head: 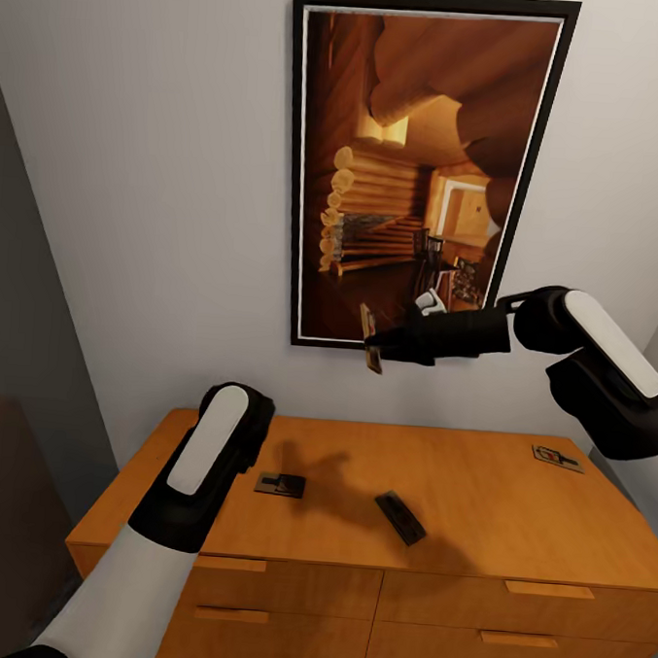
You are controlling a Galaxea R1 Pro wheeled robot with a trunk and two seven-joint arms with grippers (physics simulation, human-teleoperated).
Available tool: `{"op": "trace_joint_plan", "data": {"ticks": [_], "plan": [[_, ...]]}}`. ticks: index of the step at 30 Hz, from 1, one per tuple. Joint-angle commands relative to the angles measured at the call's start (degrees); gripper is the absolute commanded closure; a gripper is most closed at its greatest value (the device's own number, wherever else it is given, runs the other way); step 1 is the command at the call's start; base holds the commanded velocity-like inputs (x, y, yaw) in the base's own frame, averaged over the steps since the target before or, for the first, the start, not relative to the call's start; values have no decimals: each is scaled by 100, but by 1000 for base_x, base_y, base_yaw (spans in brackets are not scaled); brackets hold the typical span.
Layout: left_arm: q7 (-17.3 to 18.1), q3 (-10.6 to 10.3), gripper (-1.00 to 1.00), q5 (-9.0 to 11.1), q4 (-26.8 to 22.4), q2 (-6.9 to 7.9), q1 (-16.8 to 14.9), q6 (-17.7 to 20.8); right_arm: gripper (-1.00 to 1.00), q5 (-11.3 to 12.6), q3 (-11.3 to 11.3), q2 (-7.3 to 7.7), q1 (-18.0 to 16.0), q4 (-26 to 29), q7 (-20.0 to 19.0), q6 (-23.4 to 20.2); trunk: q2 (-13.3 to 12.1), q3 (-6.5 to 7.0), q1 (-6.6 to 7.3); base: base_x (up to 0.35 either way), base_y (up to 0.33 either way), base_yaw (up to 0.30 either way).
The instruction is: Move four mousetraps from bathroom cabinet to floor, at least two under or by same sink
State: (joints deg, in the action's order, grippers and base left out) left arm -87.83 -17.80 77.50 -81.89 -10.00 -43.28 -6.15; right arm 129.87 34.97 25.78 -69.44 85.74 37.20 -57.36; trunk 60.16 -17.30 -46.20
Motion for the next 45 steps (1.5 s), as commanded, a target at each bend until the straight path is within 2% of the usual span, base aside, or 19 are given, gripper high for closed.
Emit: {"op": "trace_joint_plan", "data": {"ticks": [1, 8, 22, 24, 28, 32, 41, 45], "plan": [[-2, -3, -100, 54, 4, 0, -6, -70, 100, 65, 0, 7, -8, 41, 80, 53, 5, -8, -1, 0, 0, 0], [49, -4, -100, 230, -18, 0, -5, -102, 100, 65, -45, 33, -8, 104, 142, 156, 5, -8, -1, 0, 0, 0], [18, -1, -100, 268, 40, 0, -5, -168, 100, 73, -20, 54, -8, 99, 182, 218, 5, -8, -1, 0, 0, 0], [15, -4, -100, 314, 54, 0, -5, -298, 100, 73, -7, 49, -8, 100, 215, 262, 5, -8, -1, 0, 0, 0], [-38, -18, -100, 546, 65, 0, -5, -505, 100, 74, 6, 43, -8, 101, 329, 330, 5, -8, -1, 0, 0, 0], [-66, -21, -100, 618, 69, 0, -5, -552, 100, 74, 9, 45, -8, 101, 364, 349, 5, -8, -1, 0, 0, 0], [-119, -79, -100, 531, 282, 0, -5, -598, 100, 80, 43, 54, -8, 101, 376, 354, 5, -8, -1, 0, 0, 0], [-85, -116, -100, 478, 318, 0, -5, -475, 100, 76, 215, 37, -8, 99, 376, 363, 5, -8, -1, 0, 0, 0]]}}
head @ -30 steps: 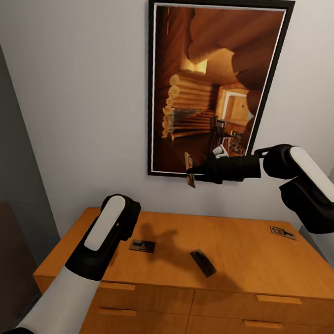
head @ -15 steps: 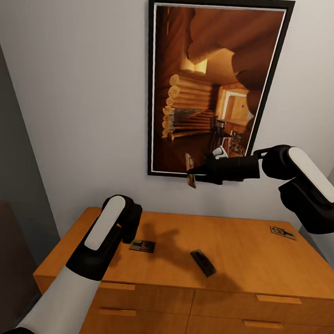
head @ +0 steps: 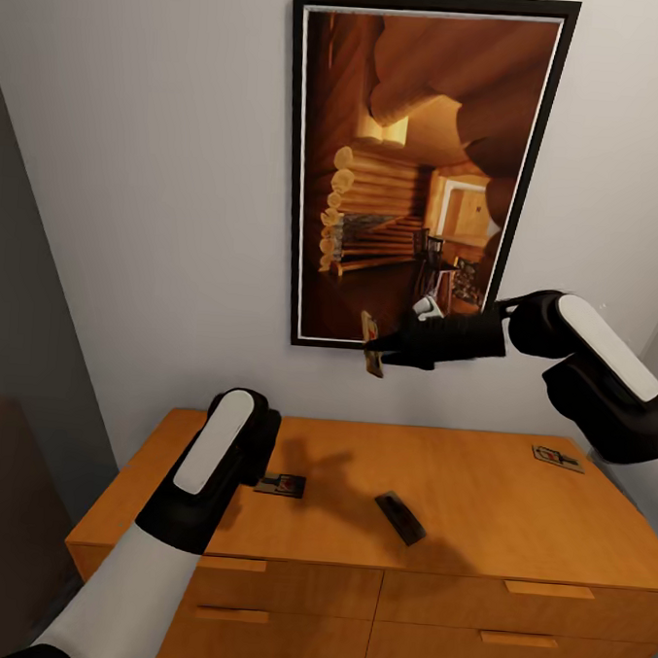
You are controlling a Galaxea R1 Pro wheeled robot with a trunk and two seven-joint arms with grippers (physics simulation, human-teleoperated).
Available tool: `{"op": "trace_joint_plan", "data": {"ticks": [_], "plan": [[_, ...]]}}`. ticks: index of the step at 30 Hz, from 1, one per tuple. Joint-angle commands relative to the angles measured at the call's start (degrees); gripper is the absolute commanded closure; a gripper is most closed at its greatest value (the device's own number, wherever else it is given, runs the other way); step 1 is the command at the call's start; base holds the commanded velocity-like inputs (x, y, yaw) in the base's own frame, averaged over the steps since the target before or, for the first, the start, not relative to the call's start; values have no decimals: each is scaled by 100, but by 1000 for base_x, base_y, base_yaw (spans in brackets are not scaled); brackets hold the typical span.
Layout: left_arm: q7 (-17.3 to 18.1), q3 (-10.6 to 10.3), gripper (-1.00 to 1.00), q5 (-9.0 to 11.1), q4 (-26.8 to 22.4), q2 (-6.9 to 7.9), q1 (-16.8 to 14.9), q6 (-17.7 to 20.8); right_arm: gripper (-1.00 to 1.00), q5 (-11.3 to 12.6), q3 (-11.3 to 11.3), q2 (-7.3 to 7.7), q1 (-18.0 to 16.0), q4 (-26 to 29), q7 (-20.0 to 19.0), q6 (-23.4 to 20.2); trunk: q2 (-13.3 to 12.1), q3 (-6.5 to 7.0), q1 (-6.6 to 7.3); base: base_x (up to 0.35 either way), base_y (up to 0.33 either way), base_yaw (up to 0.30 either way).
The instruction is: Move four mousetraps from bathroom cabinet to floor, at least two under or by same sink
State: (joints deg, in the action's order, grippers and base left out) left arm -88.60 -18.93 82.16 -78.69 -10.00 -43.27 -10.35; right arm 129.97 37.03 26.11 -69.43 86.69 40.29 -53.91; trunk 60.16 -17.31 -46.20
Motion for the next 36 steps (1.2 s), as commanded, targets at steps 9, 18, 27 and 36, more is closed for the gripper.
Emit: {"op": "trace_joint_plan", "data": {"ticks": [9, 18, 27, 36], "plan": [[1117, -6, -100, -364, -430, 0, -6, 1799, 100, 64, 319, -31, -9, 5, 75, 276, 6, -8, -1, 0, 0, 0], [1870, 674, -100, -480, -992, 6, -54, 2750, 100, 61, 357, -115, -9, -10, 364, 301, 6, -8, -1, 0, 0, 0], [558, 915, -100, -169, -969, 0, -252, 2297, 100, 63, 346, -431, -9, -11, 777, 416, 6, -8, -1, 0, 0, 0], [149, 925, -100, 665, -698, 0, -921, 1849, 100, 63, 345, -565, -9, -8, 1000, 490, 6, -8, -1, 0, 0, 0]]}}
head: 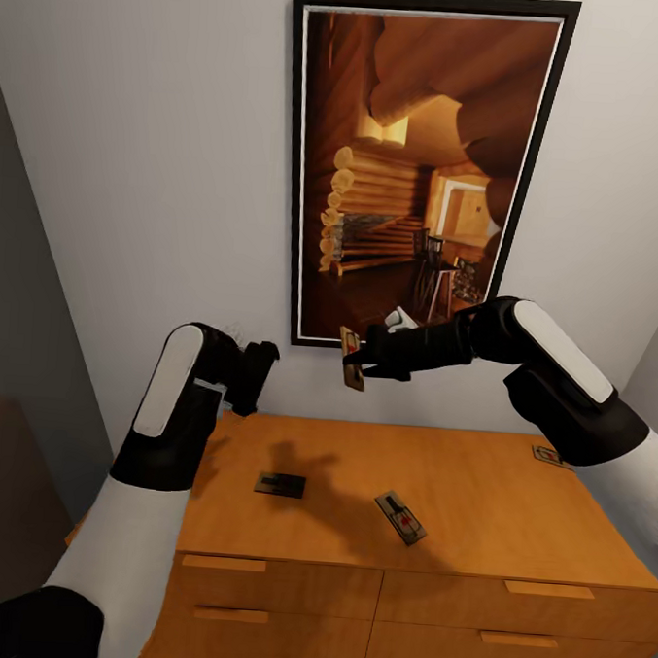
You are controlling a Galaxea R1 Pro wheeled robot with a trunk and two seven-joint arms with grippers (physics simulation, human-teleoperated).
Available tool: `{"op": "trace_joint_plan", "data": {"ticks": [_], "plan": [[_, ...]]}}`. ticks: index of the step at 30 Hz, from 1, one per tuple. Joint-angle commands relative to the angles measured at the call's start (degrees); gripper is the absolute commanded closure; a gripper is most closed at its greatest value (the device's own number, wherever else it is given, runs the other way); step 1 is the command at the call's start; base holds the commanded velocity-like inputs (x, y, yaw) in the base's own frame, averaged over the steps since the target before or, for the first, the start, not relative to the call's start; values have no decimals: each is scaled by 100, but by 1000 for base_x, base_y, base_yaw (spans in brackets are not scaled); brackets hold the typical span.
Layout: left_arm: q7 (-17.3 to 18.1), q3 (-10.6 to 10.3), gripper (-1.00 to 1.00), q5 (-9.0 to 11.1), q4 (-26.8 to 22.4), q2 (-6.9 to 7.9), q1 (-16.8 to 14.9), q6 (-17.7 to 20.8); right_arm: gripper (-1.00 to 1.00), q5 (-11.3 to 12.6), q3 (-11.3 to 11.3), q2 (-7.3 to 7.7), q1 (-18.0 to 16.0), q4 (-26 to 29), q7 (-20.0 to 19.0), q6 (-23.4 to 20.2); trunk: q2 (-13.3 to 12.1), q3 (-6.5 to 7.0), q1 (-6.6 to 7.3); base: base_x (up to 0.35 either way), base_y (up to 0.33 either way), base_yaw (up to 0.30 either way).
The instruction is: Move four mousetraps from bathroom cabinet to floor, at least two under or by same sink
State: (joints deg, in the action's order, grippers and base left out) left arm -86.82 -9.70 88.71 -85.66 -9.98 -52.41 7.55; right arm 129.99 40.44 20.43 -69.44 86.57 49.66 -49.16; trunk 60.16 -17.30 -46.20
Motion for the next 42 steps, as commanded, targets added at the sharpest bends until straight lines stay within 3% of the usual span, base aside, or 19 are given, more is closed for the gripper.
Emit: {"op": "trace_joint_plan", "data": {"ticks": [1, 6, 9, 11, 13, 15, 21, 24, 29, 33, 38, 42], "plan": [[-42, 2, -100, 51, 132, -2, -115, 7, 100, 61, 4, -2, -9, 3, 69, 17, 6, -8, -1, 0, 0, 0], [-86, 4, -100, 127, 1059, -2, -903, -209, 100, 62, 3, -81, -9, -2, 136, 71, 6, -8, -1, 0, 0, 0], [-99, 0, -100, 138, 1715, -2, -1069, -404, 100, 58, -4, -114, -9, 2, 228, 117, 6, -8, -1, 0, 0, 0], [-73, -9, -100, 143, 2571, -2, -1137, -570, 100, 55, -8, -129, -9, 6, 299, 138, 6, -8, -1, 0, 0, 0], [-52, -12, -100, 143, 3096, -2, -1160, -612, 100, 56, -4, -138, -9, 8, 325, 145, 6, -8, -1, 0, 0, 0], [-47, -17, -100, 143, 3345, -2, -1172, -624, 100, 55, -6, -144, -9, 8, 338, 149, 6, -8, -1, 0, 0, 0], [-113, -67, -100, 162, 3513, -2, -1182, -661, 100, 59, -17, -134, -9, 7, 362, 152, 6, -8, -1, 0, 0, 0], [-124, -84, -100, 301, 3550, -2, -1184, -703, 100, 61, -21, -123, -9, 3, 378, 152, 6, -8, -1, 0, 0, 0], [-135, -98, -100, 781, 3490, -2, -1184, -758, 100, 62, -25, -99, -9, 5, 411, 152, 6, -8, -1, 0, 0, 0], [-181, -100, -100, 973, 3406, -2, -1184, -1012, 100, 62, -20, -94, -9, 2, 419, 152, 6, -8, -1, 0, 0, 0], [-213, -148, -100, 1547, 3404, -2, -1184, -1300, 100, 58, -25, -80, -9, 9, 422, 152, 6, -8, -1, 0, 0, 0], [-199, -217, -100, 1765, 3793, -2, -1184, -1331, 100, 54, -48, -74, -9, 17, 426, 153, 6, -8, -1, 0, 0, 0]]}}
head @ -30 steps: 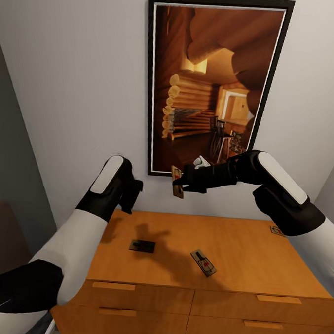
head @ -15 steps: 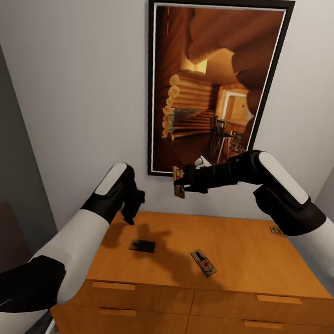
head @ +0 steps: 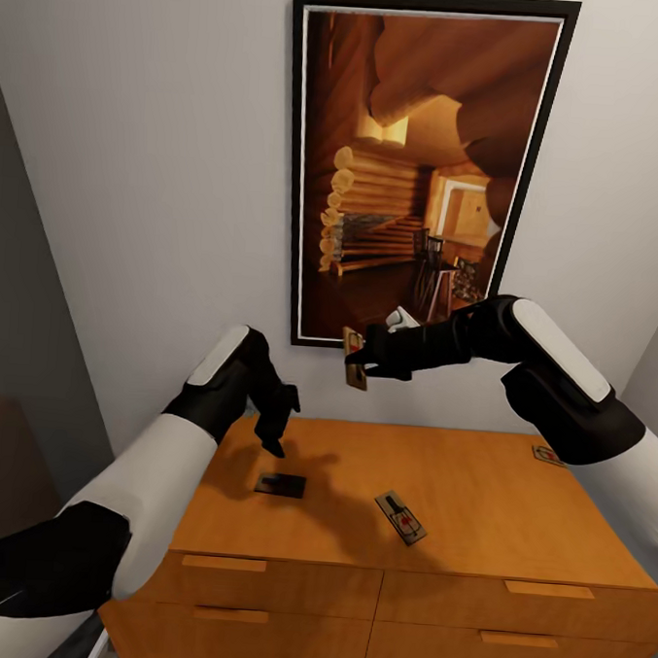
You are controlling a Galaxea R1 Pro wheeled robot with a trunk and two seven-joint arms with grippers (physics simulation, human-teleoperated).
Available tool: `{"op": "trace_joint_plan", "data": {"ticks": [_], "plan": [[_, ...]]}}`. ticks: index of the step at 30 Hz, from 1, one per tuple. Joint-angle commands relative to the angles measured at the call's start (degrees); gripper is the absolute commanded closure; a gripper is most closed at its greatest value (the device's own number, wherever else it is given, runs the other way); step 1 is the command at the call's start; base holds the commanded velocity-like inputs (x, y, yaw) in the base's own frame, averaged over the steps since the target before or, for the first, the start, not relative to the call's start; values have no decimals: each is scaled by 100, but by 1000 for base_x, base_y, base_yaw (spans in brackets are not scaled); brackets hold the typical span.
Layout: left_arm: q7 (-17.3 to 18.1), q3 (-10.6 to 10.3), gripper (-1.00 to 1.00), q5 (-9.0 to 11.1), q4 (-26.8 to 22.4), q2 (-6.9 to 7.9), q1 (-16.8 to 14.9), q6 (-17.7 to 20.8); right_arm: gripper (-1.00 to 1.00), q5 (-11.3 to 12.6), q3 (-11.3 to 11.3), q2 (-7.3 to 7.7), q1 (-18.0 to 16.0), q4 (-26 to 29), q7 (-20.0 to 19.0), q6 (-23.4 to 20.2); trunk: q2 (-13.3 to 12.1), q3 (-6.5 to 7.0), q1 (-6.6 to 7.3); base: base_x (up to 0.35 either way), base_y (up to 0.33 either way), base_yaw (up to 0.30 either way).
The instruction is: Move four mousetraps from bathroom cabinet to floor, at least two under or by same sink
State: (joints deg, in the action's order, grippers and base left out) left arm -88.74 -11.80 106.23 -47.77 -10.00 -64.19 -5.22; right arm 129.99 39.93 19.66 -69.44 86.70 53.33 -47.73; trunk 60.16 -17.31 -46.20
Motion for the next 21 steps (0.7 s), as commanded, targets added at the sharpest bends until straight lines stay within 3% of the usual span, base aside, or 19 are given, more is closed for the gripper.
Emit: {"op": "trace_joint_plan", "data": {"ticks": [1, 7, 11, 14, 21], "plan": [[5, -19, -100, 35, 230, 0, -6, -39, 100, 54, -8, 6, -8, 1, 65, 9, 6, -8, -1, 0, 0, 0], [-15, -40, -100, -57, 690, 0, -6, 23, 100, 60, -91, 65, -8, 2, 86, 2, 6, -8, -1, 0, 0, 0], [-30, -38, -100, -470, 562, 0, -6, 22, 100, 62, -139, 142, -8, 11, 89, -5, 6, -8, -1, 0, 0, 0], [-30, -35, -100, -608, 504, 0, -6, -33, 100, 66, -144, 161, -8, 8, 89, -7, 6, -8, -1, 0, 0, 0], [-26, -26, -100, -574, 408, 0, -6, -92, 100, 70, -132, 169, -8, -3, 89, -9, 6, -8, -1, 0, 0, 0]]}}
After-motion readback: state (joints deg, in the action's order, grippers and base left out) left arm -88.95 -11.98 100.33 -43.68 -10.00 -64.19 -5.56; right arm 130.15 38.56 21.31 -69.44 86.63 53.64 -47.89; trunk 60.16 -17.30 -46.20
